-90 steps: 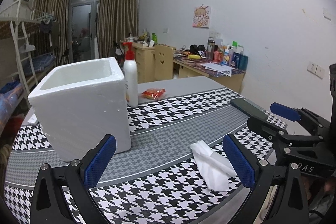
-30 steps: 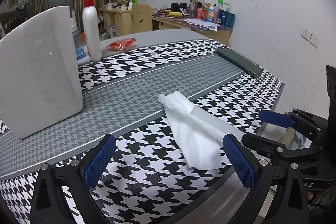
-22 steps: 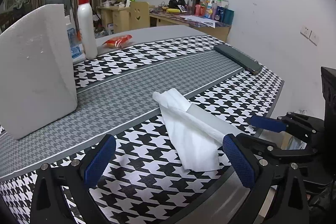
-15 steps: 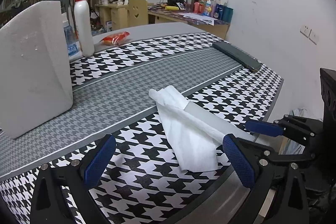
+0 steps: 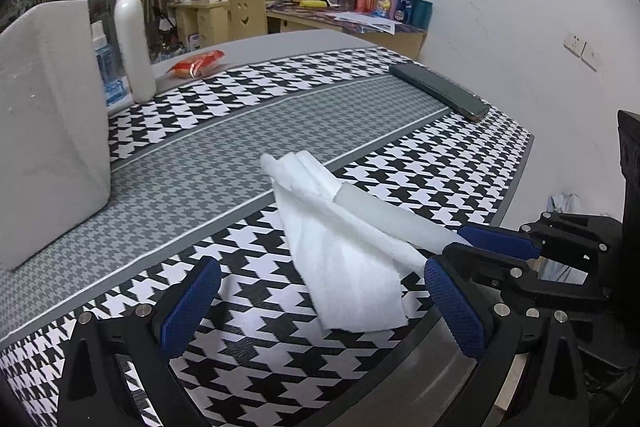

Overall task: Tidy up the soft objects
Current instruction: 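Close the right tool on the white tissue and lift it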

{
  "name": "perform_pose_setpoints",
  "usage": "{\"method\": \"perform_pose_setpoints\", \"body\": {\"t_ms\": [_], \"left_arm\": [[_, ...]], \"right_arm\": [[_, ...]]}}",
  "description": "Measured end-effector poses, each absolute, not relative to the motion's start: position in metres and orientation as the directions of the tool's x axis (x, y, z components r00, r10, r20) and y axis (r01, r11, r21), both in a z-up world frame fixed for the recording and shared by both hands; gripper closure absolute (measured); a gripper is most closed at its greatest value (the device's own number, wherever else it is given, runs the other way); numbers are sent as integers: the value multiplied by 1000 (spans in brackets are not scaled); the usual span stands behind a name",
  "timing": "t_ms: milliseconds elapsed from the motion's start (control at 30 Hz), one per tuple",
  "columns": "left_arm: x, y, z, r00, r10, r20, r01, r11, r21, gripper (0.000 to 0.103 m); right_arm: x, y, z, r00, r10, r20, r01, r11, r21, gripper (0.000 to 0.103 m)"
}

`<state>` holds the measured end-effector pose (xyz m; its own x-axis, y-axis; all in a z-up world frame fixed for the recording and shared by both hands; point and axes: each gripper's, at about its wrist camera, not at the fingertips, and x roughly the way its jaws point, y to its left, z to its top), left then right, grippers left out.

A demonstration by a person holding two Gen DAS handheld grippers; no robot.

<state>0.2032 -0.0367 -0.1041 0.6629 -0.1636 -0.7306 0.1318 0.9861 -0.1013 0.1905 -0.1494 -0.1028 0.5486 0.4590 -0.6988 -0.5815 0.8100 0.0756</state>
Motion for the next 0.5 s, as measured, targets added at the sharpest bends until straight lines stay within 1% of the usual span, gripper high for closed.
{"method": "perform_pose_setpoints", "body": {"t_ms": [67,133,167,200,300,367,433,467,500], "left_arm": [[205,-40,-105,660,-164,-733,134,986,-100,5],[208,-43,-106,654,-171,-737,147,984,-98,15],[209,-44,-107,650,-171,-741,149,984,-96,17],[211,-46,-110,642,-162,-749,149,985,-85,23],[212,-52,-112,647,-123,-752,151,988,-32,29],[212,-51,-112,650,-123,-750,153,988,-29,34],[214,-51,-112,657,-103,-747,140,990,-14,45],[215,-50,-112,661,-95,-744,136,991,-6,48],[215,-51,-112,664,-93,-742,138,990,0,52]], "right_arm": [[191,-149,-104,548,460,-699,-580,811,79,82],[190,-150,-104,548,460,-698,-579,811,80,82],[191,-150,-104,545,464,-698,-580,810,86,82],[191,-151,-105,543,466,-698,-579,810,91,82],[191,-150,-104,542,468,-698,-583,808,90,82],[191,-149,-104,542,468,-698,-585,806,87,82],[192,-150,-105,538,472,-699,-584,806,95,82],[192,-150,-105,536,473,-699,-584,806,97,81],[192,-151,-105,536,475,-698,-586,804,98,81]]}}
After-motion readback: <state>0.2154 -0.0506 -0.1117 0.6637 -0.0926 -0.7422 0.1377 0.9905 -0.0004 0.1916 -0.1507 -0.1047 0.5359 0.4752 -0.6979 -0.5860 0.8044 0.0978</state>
